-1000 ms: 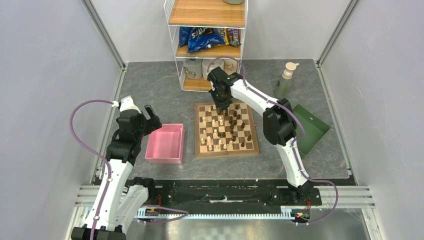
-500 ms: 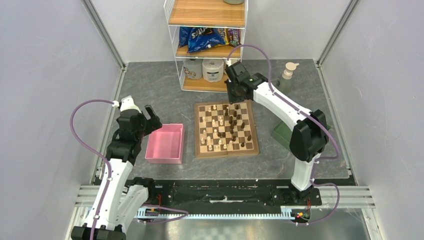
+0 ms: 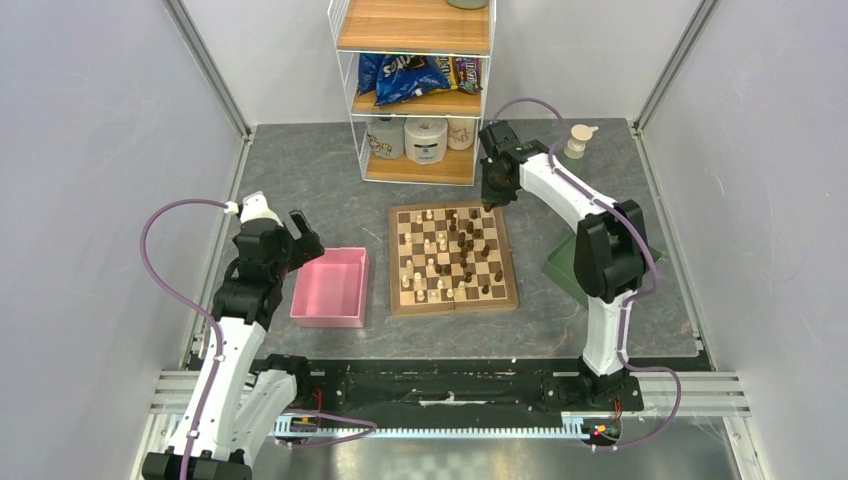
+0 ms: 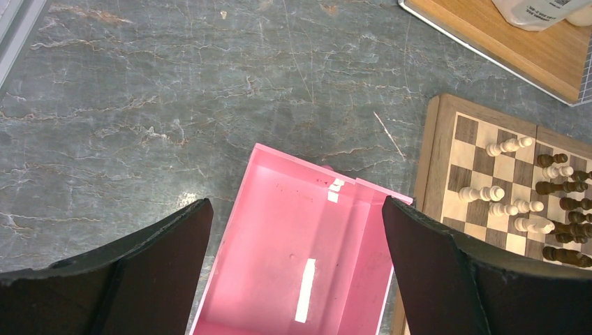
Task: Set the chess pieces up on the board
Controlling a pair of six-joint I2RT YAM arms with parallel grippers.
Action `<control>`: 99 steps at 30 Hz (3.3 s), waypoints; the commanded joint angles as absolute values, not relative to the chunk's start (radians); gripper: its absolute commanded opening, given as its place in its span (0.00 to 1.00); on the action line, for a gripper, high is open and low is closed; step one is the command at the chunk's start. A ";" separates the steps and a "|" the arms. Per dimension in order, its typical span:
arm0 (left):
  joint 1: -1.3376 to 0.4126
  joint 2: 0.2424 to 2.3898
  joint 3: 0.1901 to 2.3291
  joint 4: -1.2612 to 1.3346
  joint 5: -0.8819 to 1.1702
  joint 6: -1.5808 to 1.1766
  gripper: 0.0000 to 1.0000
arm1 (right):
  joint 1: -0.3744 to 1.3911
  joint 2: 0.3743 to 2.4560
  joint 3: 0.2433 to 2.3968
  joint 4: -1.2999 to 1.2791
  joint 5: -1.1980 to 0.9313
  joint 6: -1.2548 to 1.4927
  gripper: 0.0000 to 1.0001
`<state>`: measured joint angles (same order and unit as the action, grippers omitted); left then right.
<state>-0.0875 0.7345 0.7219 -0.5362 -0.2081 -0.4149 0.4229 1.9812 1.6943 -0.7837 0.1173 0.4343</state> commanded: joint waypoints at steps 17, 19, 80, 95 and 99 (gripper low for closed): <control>-0.089 0.727 0.729 -0.502 -0.224 -0.441 0.99 | 0.390 2.134 1.801 -0.767 0.114 0.465 0.17; -0.089 0.728 0.727 -0.502 -0.222 -0.442 0.99 | 0.390 2.141 1.800 -0.764 0.115 0.469 0.17; -0.089 0.742 0.735 -0.508 -0.216 -0.442 0.99 | 0.556 1.703 1.452 -0.743 0.184 0.505 0.51; -0.089 0.740 0.735 -0.508 -0.211 -0.443 0.99 | 0.558 1.703 1.425 -0.716 0.043 0.544 0.49; -0.089 0.735 0.735 -0.508 -0.213 -0.443 0.99 | 0.571 1.749 1.483 -0.716 0.017 0.531 0.49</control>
